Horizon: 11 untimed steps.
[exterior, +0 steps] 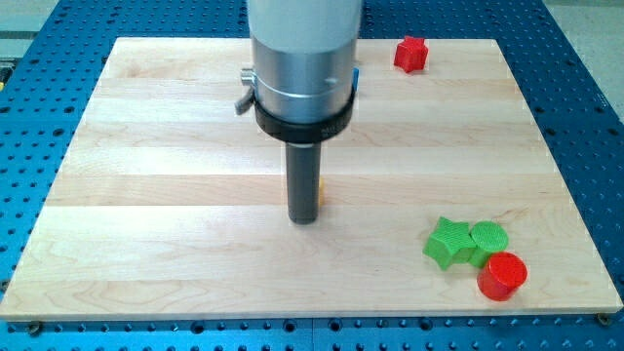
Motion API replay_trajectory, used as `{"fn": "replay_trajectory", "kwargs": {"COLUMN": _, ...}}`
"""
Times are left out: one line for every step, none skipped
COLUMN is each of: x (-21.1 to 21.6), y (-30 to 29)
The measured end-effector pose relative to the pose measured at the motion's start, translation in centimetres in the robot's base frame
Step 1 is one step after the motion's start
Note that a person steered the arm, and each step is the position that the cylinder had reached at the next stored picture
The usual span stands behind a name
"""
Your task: Keep heart below triangle
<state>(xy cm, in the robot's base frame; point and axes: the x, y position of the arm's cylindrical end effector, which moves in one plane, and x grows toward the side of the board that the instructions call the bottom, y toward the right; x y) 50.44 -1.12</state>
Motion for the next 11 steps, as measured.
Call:
{"fn": "replay_trajectory", "kwargs": {"x": -4.7, "y": 0.7}}
{"fn": "replay_trajectory", "kwargs": {"x": -9.8, "y": 1.9}}
{"fn": "replay_trajectory", "kwargs": {"x": -4.1, "y": 0.0}}
{"fn": "replay_trajectory", "kwargs": {"x": -8.6, "y": -0.8}}
{"fn": "replay_trajectory", "kwargs": {"x": -13.0, "y": -0.6}}
{"fn": "replay_trajectory", "kwargs": {"x": -15.1, "y": -1.6}}
{"fn": "replay_trajectory", "kwargs": {"x": -14.2, "y": 0.7}}
{"fn": "replay_trajectory", "kwargs": {"x": -13.7, "y": -0.9}}
{"fn": "replay_trajectory", "kwargs": {"x": -12.2, "y": 0.0}}
{"fn": "replay_trajectory", "kwargs": {"x": -12.2, "y": 0.9}}
{"fn": "replay_trajectory", "kwargs": {"x": -12.2, "y": 3.4}}
